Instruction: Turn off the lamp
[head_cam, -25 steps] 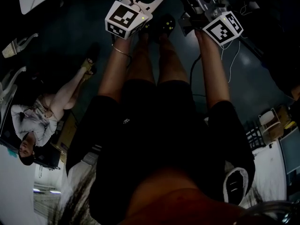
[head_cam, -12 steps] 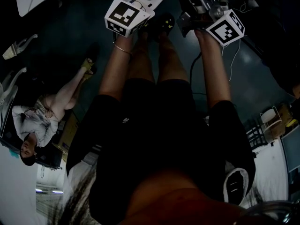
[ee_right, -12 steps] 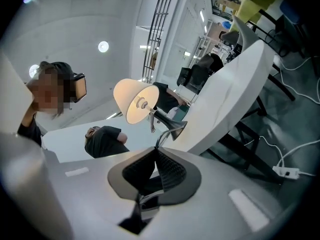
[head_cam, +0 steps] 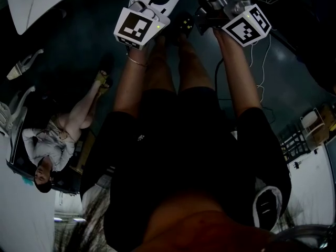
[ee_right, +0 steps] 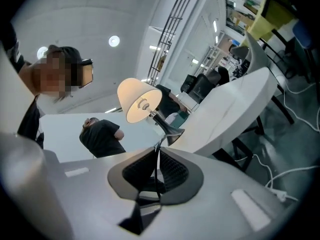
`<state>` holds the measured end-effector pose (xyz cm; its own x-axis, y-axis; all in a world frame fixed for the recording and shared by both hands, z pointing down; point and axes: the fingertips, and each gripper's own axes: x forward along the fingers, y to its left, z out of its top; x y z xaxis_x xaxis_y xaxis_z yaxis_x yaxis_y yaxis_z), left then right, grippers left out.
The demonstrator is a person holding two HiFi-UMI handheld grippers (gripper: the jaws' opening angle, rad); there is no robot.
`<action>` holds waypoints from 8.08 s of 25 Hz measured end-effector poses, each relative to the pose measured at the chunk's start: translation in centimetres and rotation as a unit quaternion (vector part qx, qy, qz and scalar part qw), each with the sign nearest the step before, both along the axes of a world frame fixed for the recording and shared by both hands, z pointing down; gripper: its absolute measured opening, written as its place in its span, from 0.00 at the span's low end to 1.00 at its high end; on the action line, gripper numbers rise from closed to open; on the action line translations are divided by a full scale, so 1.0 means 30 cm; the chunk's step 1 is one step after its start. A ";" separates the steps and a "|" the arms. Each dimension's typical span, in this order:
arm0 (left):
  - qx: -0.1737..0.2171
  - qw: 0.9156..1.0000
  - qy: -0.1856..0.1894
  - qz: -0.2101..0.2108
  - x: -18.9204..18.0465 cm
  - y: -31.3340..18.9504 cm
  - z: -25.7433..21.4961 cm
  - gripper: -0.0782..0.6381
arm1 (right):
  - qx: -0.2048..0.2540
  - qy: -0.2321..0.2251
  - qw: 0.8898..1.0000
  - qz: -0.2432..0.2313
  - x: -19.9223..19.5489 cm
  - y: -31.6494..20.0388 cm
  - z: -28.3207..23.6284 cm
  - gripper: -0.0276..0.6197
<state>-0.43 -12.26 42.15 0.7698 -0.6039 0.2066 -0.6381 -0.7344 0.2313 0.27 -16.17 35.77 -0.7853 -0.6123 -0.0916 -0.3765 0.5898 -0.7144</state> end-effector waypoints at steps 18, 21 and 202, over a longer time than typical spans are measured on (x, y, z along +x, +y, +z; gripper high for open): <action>-0.020 0.998 0.057 -0.011 -0.029 -0.025 -0.073 0.14 | 0.015 0.077 0.996 0.037 0.089 0.033 0.102 0.09; -0.020 0.998 0.064 -0.012 -0.008 -0.006 -0.107 0.14 | 0.020 0.107 0.994 0.016 0.086 0.087 0.111 0.10; -0.052 0.995 -0.028 0.085 0.012 0.209 0.139 0.14 | -0.102 -0.016 0.995 -0.005 0.061 0.218 0.233 0.16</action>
<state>-0.07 -6.00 46.31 0.8442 -0.4396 0.3068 -0.5214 -0.8062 0.2796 2.11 -9.63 42.74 -0.7903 -0.6127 0.0088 -0.3467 0.4352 -0.8309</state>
